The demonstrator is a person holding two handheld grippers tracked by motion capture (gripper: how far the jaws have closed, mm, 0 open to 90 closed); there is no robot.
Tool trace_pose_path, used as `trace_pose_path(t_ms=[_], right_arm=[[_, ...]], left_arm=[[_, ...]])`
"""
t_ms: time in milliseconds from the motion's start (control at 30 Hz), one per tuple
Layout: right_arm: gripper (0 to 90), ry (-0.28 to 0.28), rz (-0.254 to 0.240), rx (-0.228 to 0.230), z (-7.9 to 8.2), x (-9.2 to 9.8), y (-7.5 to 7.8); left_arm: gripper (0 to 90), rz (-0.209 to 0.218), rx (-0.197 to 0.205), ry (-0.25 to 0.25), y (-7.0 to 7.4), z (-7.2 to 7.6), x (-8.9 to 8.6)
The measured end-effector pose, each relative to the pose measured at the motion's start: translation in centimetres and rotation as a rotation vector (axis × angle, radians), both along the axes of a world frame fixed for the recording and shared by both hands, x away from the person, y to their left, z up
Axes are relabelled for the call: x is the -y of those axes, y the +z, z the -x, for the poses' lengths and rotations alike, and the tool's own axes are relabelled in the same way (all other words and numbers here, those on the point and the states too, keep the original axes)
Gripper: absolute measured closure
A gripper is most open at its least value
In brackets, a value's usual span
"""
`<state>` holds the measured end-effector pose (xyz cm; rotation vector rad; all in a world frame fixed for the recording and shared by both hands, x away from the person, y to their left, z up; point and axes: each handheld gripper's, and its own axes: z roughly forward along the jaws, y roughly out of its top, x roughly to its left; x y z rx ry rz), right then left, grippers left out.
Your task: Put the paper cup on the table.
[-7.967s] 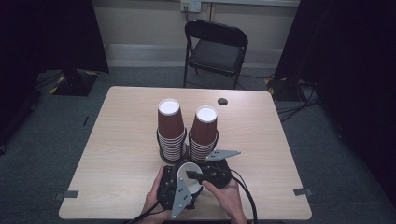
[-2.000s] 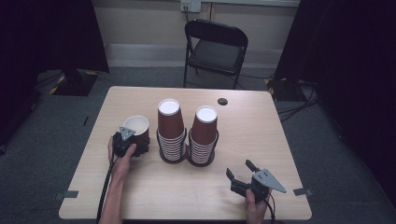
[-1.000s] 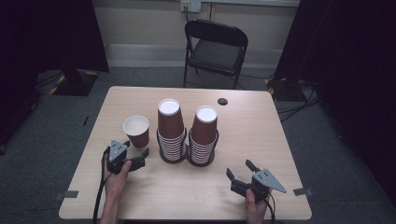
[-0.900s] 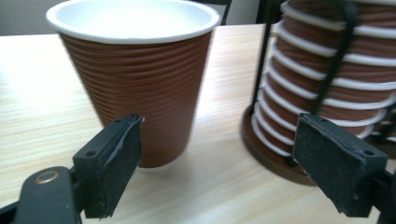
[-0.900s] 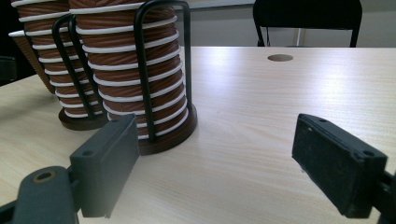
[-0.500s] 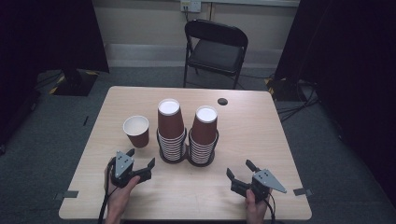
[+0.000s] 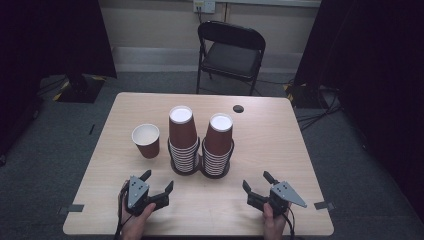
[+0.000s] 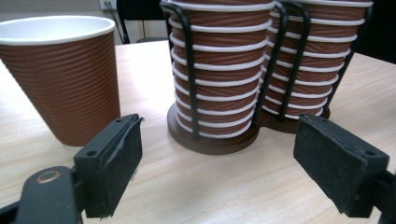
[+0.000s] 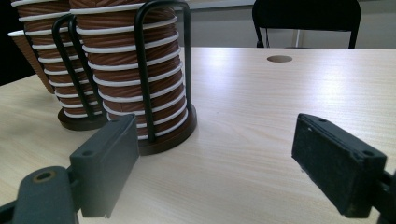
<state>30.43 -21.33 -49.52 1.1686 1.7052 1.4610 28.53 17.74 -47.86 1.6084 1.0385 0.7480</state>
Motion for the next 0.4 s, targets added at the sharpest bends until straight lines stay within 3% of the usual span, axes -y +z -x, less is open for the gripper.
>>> trace_pose_path(t_ms=[33,100,200,267,400], right_arm=[[14.1,0.000,0.000,-0.001,0.0,0.0,0.0],[14.1,-0.001,0.000,0.003,0.0,0.0,0.0],[14.1,0.000,0.001,-0.001,0.0,0.0,0.0],[14.1,0.000,0.003,0.001,0.0,0.0,0.0],[14.1,-0.001,0.007,-0.005,-0.1,-0.1,0.0]], left_arm=[[15.4,-0.006,0.007,0.003,-0.1,0.1,0.1],[15.3,0.020,0.005,-0.012,-0.4,0.1,0.4],[15.3,-0.020,0.022,0.009,-1.1,0.2,0.9],[15.3,-0.025,0.012,0.007,-1.7,0.3,1.1],[15.5,-0.011,0.040,0.037,-1.7,0.6,1.1]])
